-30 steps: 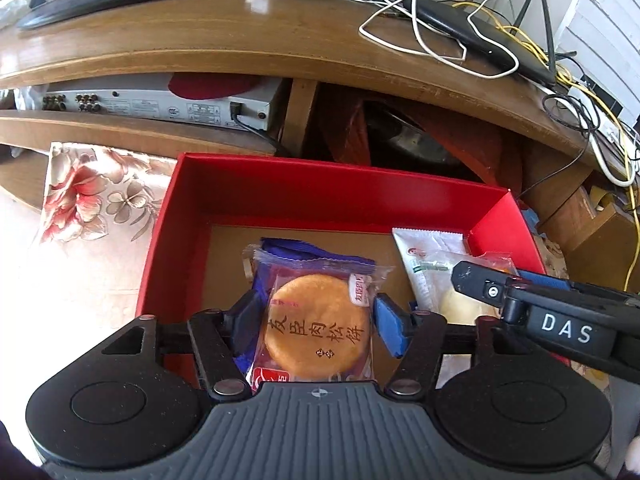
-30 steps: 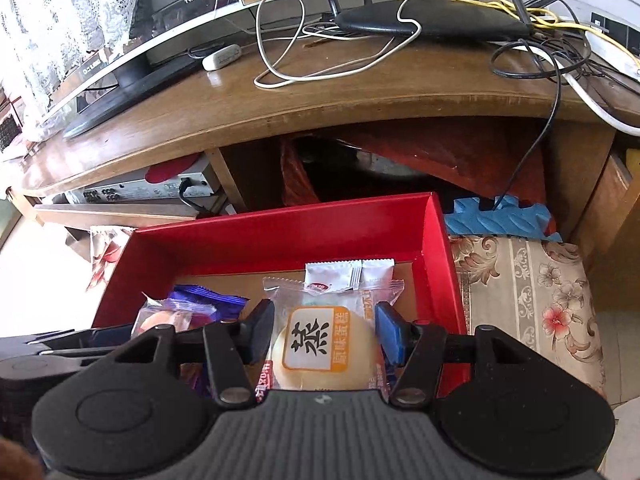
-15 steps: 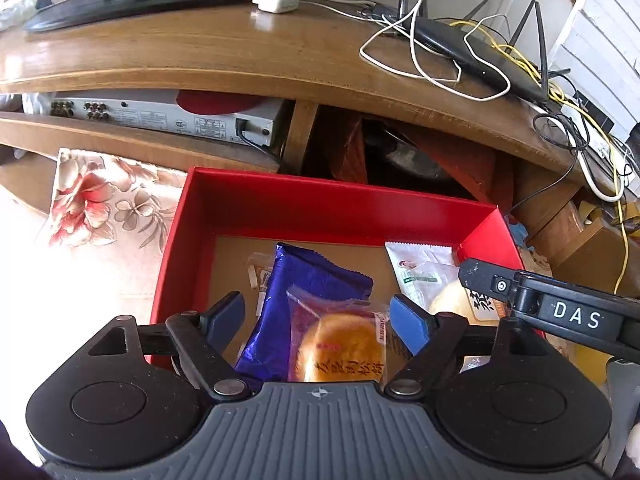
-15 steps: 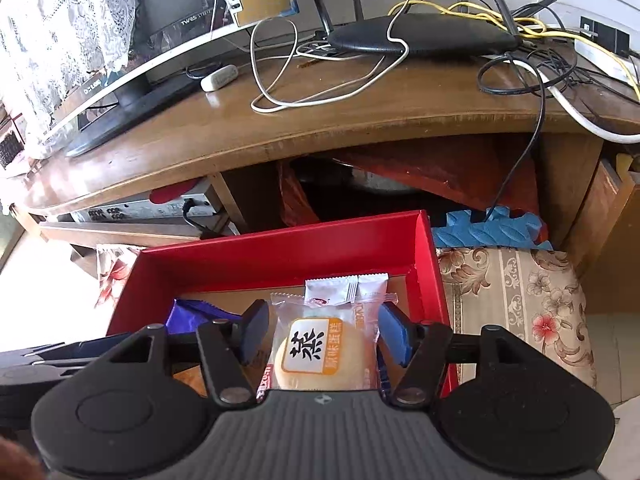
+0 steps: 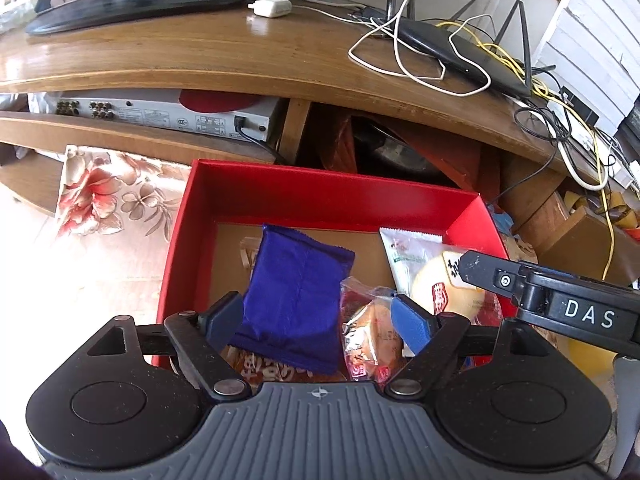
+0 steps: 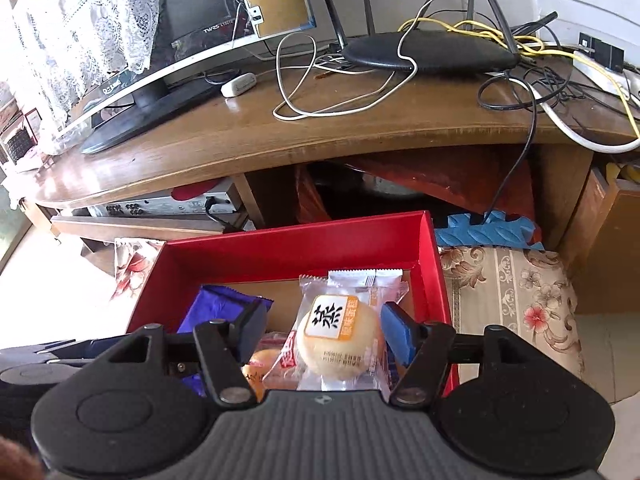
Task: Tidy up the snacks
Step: 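Lower bun and pastry into the box and open both tools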
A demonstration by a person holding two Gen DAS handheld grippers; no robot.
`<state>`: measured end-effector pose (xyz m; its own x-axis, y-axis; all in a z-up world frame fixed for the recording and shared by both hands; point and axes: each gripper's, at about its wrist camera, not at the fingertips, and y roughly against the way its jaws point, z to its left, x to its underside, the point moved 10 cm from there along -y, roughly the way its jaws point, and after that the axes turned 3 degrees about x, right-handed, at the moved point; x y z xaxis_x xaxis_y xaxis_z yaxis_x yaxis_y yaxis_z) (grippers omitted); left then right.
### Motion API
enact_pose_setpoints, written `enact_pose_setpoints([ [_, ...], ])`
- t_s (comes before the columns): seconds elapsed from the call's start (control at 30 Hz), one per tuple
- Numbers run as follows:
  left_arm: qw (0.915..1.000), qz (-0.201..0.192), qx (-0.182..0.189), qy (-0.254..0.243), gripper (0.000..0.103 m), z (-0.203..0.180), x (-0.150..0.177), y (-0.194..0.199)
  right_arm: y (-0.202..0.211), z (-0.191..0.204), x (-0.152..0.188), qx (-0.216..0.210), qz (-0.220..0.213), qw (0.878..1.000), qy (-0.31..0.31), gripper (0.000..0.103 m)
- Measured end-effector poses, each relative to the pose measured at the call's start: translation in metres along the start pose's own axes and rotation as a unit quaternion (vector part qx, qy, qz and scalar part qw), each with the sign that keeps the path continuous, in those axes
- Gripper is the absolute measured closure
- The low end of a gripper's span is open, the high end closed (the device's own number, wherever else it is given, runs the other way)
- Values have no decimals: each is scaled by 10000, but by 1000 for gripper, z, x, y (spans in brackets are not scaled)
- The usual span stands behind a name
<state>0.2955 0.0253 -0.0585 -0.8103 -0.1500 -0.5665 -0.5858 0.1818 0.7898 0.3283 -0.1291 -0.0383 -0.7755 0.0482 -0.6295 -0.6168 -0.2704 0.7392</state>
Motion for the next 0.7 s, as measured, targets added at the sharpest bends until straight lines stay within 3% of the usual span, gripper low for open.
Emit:
enact_pose_setpoints([
  [0.7,9999,58,56,144,17,11,48,44,41,11,57,-49,272,9992,292,40],
])
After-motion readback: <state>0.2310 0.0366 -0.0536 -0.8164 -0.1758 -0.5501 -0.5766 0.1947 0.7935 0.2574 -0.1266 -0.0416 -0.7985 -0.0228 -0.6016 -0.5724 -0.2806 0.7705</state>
